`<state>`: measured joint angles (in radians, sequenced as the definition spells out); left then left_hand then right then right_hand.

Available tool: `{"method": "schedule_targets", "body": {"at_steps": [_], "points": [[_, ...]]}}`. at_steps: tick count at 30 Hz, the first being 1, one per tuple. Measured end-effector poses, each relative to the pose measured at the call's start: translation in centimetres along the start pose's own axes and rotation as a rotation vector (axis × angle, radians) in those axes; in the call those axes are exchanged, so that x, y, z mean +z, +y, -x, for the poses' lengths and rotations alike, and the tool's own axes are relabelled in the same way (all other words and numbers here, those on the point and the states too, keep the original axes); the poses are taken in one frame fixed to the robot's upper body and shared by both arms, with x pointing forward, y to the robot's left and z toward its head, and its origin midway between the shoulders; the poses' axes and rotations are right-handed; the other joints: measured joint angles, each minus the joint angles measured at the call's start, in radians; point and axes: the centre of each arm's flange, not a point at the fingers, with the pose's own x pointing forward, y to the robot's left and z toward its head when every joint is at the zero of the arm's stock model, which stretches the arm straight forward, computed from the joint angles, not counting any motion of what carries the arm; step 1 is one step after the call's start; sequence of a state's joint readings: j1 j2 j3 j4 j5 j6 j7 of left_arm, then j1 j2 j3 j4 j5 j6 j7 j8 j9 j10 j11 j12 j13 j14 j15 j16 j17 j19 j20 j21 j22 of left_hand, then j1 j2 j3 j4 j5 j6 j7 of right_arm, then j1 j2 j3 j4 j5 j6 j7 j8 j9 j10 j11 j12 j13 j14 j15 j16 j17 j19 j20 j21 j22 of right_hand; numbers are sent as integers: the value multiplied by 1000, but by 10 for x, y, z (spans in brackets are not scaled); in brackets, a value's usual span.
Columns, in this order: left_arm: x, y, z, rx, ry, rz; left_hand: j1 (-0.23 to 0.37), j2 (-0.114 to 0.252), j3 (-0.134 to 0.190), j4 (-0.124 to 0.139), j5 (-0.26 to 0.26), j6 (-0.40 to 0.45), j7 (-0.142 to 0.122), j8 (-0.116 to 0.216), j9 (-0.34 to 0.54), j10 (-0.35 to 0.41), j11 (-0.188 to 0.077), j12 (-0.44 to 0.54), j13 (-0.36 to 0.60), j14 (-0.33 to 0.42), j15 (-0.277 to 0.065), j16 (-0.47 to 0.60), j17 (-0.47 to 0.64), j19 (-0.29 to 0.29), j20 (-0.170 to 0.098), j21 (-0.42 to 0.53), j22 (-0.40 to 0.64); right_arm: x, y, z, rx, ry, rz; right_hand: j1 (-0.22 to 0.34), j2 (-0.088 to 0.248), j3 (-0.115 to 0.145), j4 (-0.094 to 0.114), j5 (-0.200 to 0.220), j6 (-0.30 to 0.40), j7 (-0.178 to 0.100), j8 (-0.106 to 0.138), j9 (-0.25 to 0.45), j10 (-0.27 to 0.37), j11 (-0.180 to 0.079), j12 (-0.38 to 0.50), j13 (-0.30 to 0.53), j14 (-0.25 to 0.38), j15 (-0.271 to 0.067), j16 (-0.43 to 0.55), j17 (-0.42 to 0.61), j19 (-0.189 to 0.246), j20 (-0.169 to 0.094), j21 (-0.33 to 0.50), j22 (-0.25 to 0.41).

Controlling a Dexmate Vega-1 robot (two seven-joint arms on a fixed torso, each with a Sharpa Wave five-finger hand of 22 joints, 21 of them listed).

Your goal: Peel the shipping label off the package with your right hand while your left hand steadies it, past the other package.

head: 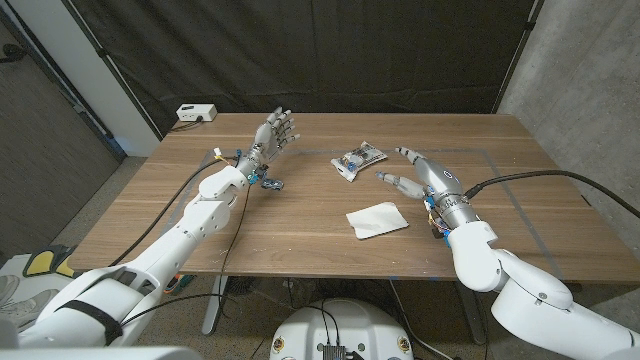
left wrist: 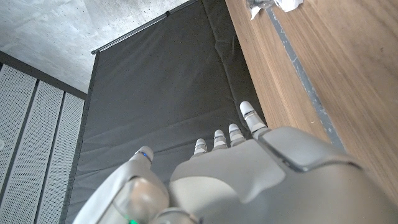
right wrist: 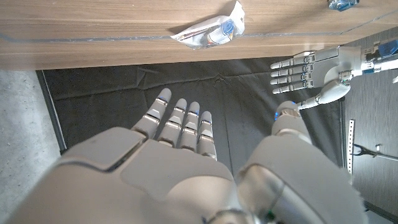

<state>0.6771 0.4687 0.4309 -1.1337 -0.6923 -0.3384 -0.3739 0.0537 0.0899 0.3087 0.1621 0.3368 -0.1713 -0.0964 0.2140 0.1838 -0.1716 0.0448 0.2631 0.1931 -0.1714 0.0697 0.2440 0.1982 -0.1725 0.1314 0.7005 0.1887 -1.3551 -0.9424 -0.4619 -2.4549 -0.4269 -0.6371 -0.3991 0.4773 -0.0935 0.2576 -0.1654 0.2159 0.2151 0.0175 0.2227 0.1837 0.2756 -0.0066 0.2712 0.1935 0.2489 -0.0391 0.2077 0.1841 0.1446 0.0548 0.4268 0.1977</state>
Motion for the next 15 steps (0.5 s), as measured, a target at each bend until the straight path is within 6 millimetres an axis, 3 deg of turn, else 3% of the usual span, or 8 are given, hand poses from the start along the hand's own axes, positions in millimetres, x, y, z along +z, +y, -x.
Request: {"method": "schedule_targets", "body": {"at_steps": [9, 15], "points": [[0, -1, -3, -6, 0, 1, 0, 0, 0, 0, 0, 0, 0, 0, 0, 0, 0, 0, 0, 0, 0, 0, 0, 0, 0, 0, 0, 14, 7, 5, 27, -7, 73, 17, -32, -19, 3, 23, 33, -5, 8, 5, 42, 1, 18, 9, 36, -4, 11, 9, 4, -5, 0, 5], [1, -1, -4, -8, 0, 1, 0, 0, 0, 0, 0, 0, 0, 0, 0, 0, 0, 0, 0, 0, 0, 0, 0, 0, 0, 0, 0, 21, 13, 8, 47, 3, 133, 25, -39, -23, 7, 36, 33, -5, 8, 5, 42, 1, 18, 14, 36, -4, 11, 19, -35, -1, -14, 5]]}}
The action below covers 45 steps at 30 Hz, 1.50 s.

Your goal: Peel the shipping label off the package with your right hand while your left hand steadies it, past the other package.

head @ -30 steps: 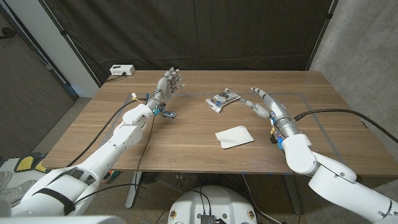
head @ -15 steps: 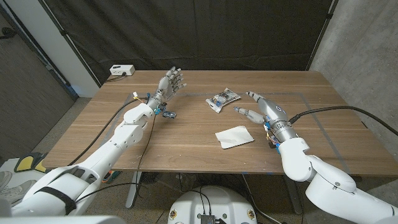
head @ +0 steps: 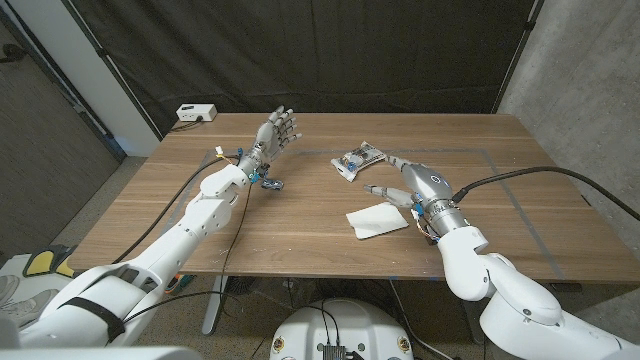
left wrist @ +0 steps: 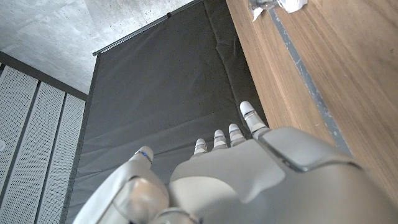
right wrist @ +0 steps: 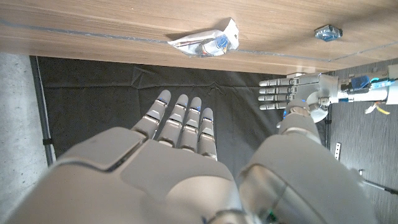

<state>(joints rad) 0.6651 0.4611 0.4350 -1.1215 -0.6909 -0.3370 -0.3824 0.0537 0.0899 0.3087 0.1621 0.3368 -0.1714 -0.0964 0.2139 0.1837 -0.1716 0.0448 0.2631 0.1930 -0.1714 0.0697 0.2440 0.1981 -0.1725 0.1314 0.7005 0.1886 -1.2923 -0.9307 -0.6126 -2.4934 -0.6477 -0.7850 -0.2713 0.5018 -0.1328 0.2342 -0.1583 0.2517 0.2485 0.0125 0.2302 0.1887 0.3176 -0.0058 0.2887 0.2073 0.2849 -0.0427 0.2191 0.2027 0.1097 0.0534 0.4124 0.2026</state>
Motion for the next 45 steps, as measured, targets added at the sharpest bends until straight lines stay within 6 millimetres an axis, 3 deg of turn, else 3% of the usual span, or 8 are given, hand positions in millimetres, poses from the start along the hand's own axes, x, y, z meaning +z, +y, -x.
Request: {"method": "schedule_targets", "body": {"at_steps": [6, 12, 20, 27, 32, 39, 45], "points": [[0, 0, -2, -3, 2, 0, 0, 0, 0, 0, 0, 0, 0, 0, 0, 0, 0, 0, 0, 0, 0, 0, 0, 0, 0, 0, 0, 3, 6, 2, 28, 16, 36, 7, 7, -5, 5, 15, -26, 11, -12, 4, -20, 19, -4, 7, -14, 2, 0, 16, -21, 11, -3, 5], [0, -1, -4, -9, 5, -1, 0, 0, 0, 0, 0, 0, 0, 0, 0, 0, 0, 0, 0, 0, 0, 0, 0, 0, 0, 0, 0, 8, 17, 4, 75, 29, 58, 15, 9, -8, 8, 26, -37, 17, -16, 5, -29, 18, -4, 11, -24, 2, 0, 25, -31, 16, -10, 9], [-1, 0, -6, -12, 10, 1, 4, 4, 0, 0, 0, 0, 0, 0, 0, -4, 4, -2, 0, 0, 0, 0, 0, 0, 0, 0, 0, 8, 28, 4, 106, 49, 71, 26, 18, -11, 11, 37, -43, 30, -20, 5, -29, 35, -3, 19, -27, 5, 8, 37, -45, 23, -10, 10], [-2, 0, -10, -19, 14, 3, 4, 4, 0, 0, 0, 0, 0, 0, 0, -4, 4, -5, 5, 0, 0, -4, 0, 0, 0, 0, 0, 8, 39, 3, 118, 64, 77, 65, 41, -7, 14, 61, -15, 5, -8, 9, 10, -3, 18, 28, 0, 2, 28, 51, -45, 23, -10, 15], [-3, 1, -12, -22, 16, 4, 4, 4, 0, 0, 0, 0, 0, -6, 0, -4, 4, -5, 5, 0, 0, -4, 0, 0, 0, -5, 0, 9, 44, 4, 120, 71, 81, 88, 54, -1, 10, 81, 15, -14, 3, 9, 46, -28, 35, 41, 84, 1, 83, 78, -20, 14, 1, 27], [-2, 4, -16, -27, 18, 5, 4, 4, 0, 0, 0, 0, 0, -9, 0, -4, 4, -5, 5, 0, 0, -8, 0, 0, 0, -6, 0, 9, 53, 3, 142, 85, 78, 77, 33, -36, 27, 81, 18, -18, 3, 9, 46, -36, 35, 51, 114, -1, 131, 113, 1, 0, 14, 42], [-2, 8, -20, -31, 21, 6, 4, 4, 0, 0, 0, 0, 0, -9, 0, -4, 4, -5, 5, 0, 0, -8, 0, 0, 0, -6, 0, 9, 63, 2, 172, 110, 73, 76, 32, -60, 30, 81, 25, -25, 2, 9, 25, -36, 30, 61, 103, -2, 165, 156, -12, 9, 20, 63]]}}
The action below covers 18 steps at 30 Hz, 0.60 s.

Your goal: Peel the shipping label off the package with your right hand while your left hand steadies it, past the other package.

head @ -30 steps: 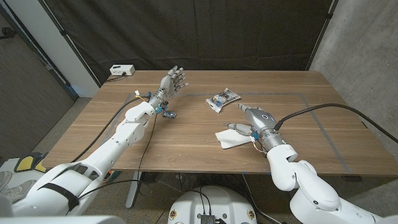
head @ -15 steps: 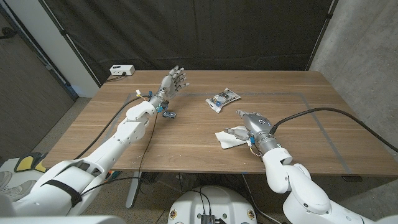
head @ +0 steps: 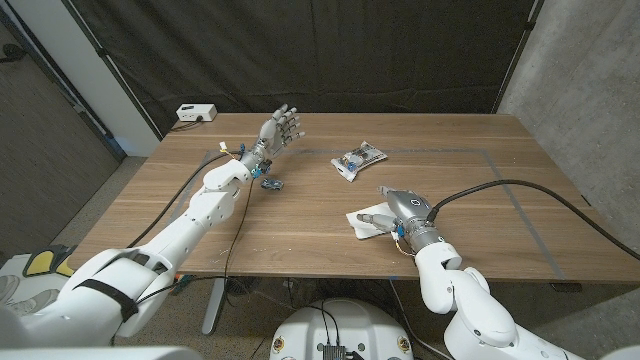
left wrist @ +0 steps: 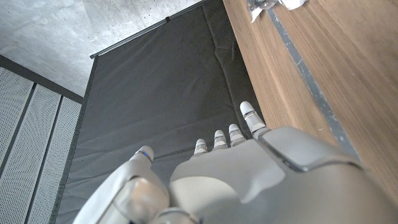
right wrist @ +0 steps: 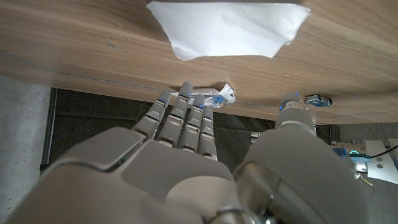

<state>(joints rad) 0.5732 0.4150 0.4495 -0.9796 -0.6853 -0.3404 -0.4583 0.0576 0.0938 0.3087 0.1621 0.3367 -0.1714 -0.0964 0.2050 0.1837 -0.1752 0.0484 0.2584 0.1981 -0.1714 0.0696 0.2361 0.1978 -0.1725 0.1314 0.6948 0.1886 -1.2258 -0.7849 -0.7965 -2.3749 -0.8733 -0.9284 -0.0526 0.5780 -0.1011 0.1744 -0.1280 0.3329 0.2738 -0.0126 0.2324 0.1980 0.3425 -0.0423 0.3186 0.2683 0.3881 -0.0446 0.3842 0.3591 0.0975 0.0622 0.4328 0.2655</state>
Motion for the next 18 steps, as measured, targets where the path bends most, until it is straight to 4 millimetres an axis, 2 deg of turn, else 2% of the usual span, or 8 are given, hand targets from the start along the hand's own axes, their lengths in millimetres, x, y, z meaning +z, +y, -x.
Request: {"method": "schedule_targets", "body": {"at_steps": [2, 4, 7, 9, 12, 15, 17, 18], "points": [[0, 1, -1, -1, 2, 1, 0, 0, 0, 0, 0, 0, 0, 0, 0, 0, 0, 0, 0, 0, 0, 0, 0, 0, 0, 0, 0, 0, 2, -1, 8, 9, -2, 8, 8, -16, 4, 5, -9, 8, -10, 0, -51, 25, -22, 10, -63, 2, 23, 48, -42, 15, 0, 24], [0, 2, -2, -4, 1, 1, 0, 0, 0, 0, 0, 0, 0, 0, 0, 5, 5, 0, 0, 0, 0, 0, 0, 0, 0, 0, 0, 0, 4, -2, 15, 18, -3, 28, 28, -34, 11, 16, -35, 8, -19, 4, -141, 71, -56, 25, -175, 7, 44, 113, -107, 41, 0, 59], [0, 3, -5, -8, 3, 4, 0, 0, 0, 0, 0, 0, 0, 0, 0, 5, 5, -5, 0, 0, 0, 0, 0, 0, 0, 0, 0, 0, 7, -3, 27, 38, -5, 40, 40, -58, 18, 26, -62, 0, -22, 8, -246, 123, -90, 40, -318, 53, 49, 169, -185, 76, 0, 97], [-1, 3, -6, -10, 3, 4, 0, 0, 0, 0, 0, 0, 0, 0, 0, 5, 5, -8, 0, 0, 0, 0, 0, 0, 0, 0, 0, 0, 9, -4, 34, 49, -5, 40, 40, -69, 18, 26, -69, -7, -22, 9, -290, 143, -101, 45, -381, 80, 33, 176, -207, 87, 0, 114], [-1, 4, -9, -15, 5, 6, 0, 0, 0, 0, 0, 0, 0, 0, 5, 5, 5, -8, 0, 0, 0, 0, 0, 0, 0, -2, 0, -1, 12, -5, 45, 63, -5, 44, 36, -77, 15, 30, -69, -15, -22, 9, -302, 145, -101, 50, -417, 93, 18, 175, -217, 91, 0, 125], [-1, 5, -10, -17, 6, 7, 0, 0, 0, 0, 0, 0, 0, 0, 5, 5, 5, -8, 0, 0, 0, 0, 0, 0, 0, -4, 0, -1, 14, -5, 57, 72, -5, 47, 32, -85, 12, 34, -69, -15, -22, 9, -271, 108, -82, 50, -417, 93, 11, 164, -217, 91, 8, 132], [-1, 5, -12, -22, 5, 6, 0, 0, 0, 0, 0, 0, 0, 0, 5, 5, 5, -8, 0, 0, 0, 0, 0, 0, 0, -4, 0, -1, 15, -5, 65, 77, -6, 53, 27, -92, 14, 34, -57, -10, -22, 9, -233, 69, -58, 54, -404, 81, 5, 152, -217, 91, 17, 140], [-1, 5, -12, -21, 6, 7, 0, 0, 0, 0, 0, 0, 0, 0, 5, 5, 5, -8, 0, 0, 0, 0, 0, 0, 0, -4, 0, -1, 16, -5, 68, 80, -6, 53, 27, -92, 14, 34, -53, -7, -20, 9, -217, 61, -50, 55, -398, 75, 2, 148, -217, 91, 19, 142]]}}
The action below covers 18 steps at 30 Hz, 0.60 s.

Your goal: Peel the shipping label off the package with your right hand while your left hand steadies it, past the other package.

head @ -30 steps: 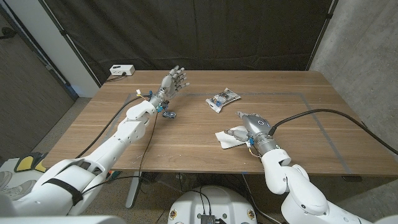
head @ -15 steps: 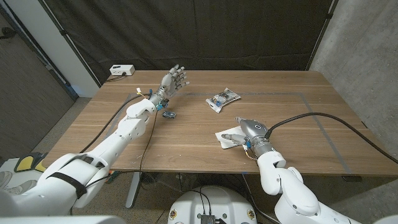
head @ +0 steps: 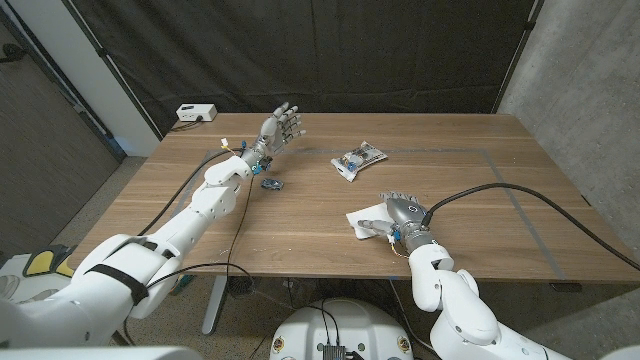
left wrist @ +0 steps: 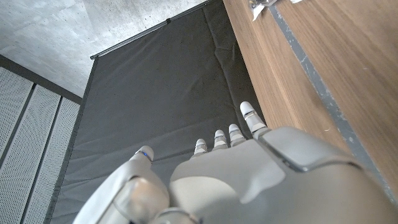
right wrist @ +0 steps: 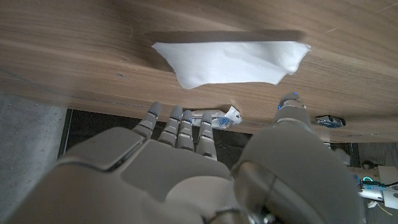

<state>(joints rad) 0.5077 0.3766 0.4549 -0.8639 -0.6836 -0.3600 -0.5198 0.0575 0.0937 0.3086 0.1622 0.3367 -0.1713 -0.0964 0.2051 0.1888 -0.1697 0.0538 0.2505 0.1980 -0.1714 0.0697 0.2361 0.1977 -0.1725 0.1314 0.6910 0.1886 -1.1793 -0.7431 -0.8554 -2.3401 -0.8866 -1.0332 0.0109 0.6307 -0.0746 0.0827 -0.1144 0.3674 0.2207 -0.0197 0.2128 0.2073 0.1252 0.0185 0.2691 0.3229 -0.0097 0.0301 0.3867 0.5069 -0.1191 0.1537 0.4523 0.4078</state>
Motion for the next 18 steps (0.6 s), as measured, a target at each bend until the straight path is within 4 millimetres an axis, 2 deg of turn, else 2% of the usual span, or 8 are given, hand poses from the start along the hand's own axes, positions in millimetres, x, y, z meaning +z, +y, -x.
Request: {"method": "schedule_targets", "body": {"at_steps": [5, 9, 14, 18], "points": [[-1, 0, -2, -5, 3, 0, 0, 0, 0, 0, 0, 0, 0, 0, 0, 0, 0, 0, 0, 0, 0, 0, 0, 0, 0, 0, 0, -1, 4, 1, 25, 16, 0, 8, -8, -6, -6, 7, 8, 2, 2, 0, 34, 2, 20, 2, 26, -9, 0, -11, 0, 0, 0, 7], [-1, 0, -3, -7, 4, 0, 0, 0, 0, 0, 0, 0, 0, 0, 0, 0, 0, 0, 0, 0, 0, 0, 0, 0, 0, 0, 0, -1, 7, 2, 37, 23, 0, 20, 4, -6, -6, 15, 8, 2, 2, 0, 49, -3, 31, 8, 52, -20, 2, -11, 0, 0, 7, 11], [0, -1, -4, -12, 5, 1, 0, 0, 0, 0, 0, 0, 0, 0, 0, 0, 0, 0, 0, 0, 0, 0, 5, 0, 0, 0, 0, -3, 11, 5, 53, 33, 1, 41, 15, -6, -6, 22, 21, -11, 8, 5, 69, -23, 47, 13, 78, -35, 14, -10, 4, -4, 15, 14], [-1, -2, -4, -13, 9, 3, 0, 0, 0, 0, 1, 0, 0, 0, 0, 0, 0, 0, 0, 0, 0, -8, 5, 0, 0, 0, 0, -3, 13, 6, 57, 34, -1, 66, 24, 0, -11, 26, 39, -29, 12, 5, 92, -53, 60, 18, 100, -46, 31, -6, 12, -12, 25, 20]]}}
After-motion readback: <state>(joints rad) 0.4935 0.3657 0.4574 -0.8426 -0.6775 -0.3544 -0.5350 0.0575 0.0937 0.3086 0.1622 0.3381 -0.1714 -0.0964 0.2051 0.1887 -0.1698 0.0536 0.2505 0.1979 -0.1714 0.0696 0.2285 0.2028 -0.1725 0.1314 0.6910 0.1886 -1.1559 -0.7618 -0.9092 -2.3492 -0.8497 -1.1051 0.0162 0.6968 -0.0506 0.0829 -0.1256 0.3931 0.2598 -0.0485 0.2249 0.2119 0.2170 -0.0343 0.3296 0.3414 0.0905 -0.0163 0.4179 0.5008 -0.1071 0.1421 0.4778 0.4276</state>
